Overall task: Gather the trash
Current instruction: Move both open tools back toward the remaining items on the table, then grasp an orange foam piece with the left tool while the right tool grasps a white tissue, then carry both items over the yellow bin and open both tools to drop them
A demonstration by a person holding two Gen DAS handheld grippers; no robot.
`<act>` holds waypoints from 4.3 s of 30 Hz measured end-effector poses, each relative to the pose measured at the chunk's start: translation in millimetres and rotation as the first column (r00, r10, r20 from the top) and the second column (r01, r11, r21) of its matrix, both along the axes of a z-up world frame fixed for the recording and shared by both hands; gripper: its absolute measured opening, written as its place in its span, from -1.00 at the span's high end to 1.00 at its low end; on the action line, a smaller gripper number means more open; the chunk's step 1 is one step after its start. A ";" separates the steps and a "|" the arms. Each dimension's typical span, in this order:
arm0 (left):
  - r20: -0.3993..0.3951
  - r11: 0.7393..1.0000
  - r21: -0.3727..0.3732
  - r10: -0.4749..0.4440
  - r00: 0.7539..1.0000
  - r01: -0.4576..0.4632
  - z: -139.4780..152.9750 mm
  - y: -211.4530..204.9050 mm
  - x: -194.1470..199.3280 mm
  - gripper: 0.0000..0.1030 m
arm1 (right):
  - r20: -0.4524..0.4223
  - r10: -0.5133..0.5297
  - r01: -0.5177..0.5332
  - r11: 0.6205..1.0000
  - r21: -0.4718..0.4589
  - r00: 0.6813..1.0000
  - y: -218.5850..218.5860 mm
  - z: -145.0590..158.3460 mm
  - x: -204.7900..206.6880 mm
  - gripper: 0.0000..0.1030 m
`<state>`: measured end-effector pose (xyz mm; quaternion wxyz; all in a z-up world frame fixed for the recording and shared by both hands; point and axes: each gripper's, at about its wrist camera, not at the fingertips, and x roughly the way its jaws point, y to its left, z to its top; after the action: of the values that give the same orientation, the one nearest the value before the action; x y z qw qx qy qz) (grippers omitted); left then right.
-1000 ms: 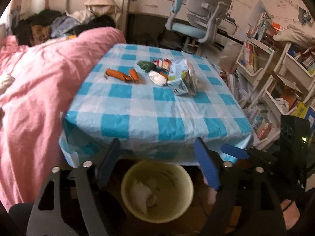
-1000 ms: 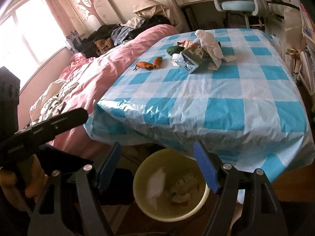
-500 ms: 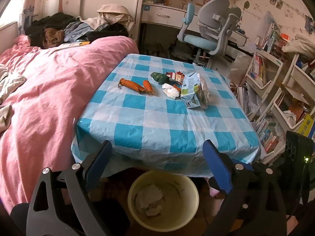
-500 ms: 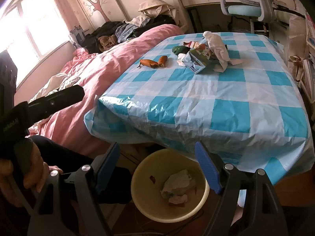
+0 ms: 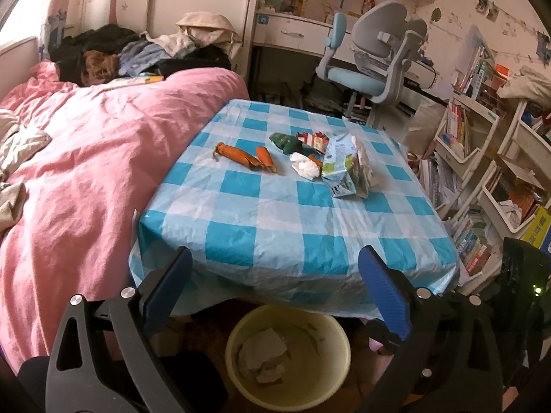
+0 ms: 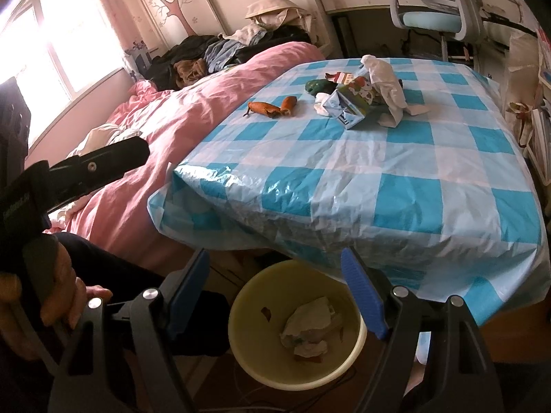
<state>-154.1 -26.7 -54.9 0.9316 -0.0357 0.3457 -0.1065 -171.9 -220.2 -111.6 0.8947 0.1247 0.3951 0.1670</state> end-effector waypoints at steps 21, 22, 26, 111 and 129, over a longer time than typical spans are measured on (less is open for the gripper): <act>-0.226 0.968 -0.108 0.197 0.954 -0.226 -25.6 23.4 152.8 -0.81 | 0.032 0.081 -0.080 0.996 -0.033 0.996 9.2 9.0 52.0 -0.49; -0.225 0.970 -0.094 0.200 0.953 -0.226 -26.6 19.8 161.9 -0.81 | 0.033 0.086 -0.085 0.996 -0.036 0.996 10.1 9.3 55.1 -0.49; -0.263 0.970 -0.049 0.218 0.940 -0.239 -36.2 12.2 198.9 -0.81 | 0.044 0.101 -0.100 0.994 -0.038 0.994 12.5 11.6 72.2 -0.49; -0.130 0.996 -0.032 -0.088 0.988 0.085 -15.0 -25.2 92.4 0.71 | -0.022 0.153 -0.153 0.988 -0.007 0.988 10.1 18.8 46.8 0.62; -0.209 0.990 0.021 -0.130 0.969 0.137 -47.9 -40.7 20.8 0.58 | -0.110 0.142 -0.149 0.987 -0.057 0.984 13.5 -8.3 -5.5 0.07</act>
<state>-133.3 -67.4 -102.8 0.8818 -0.0069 0.4441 -0.1587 -177.4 -206.7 -119.9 0.8616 0.0750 0.4550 0.2120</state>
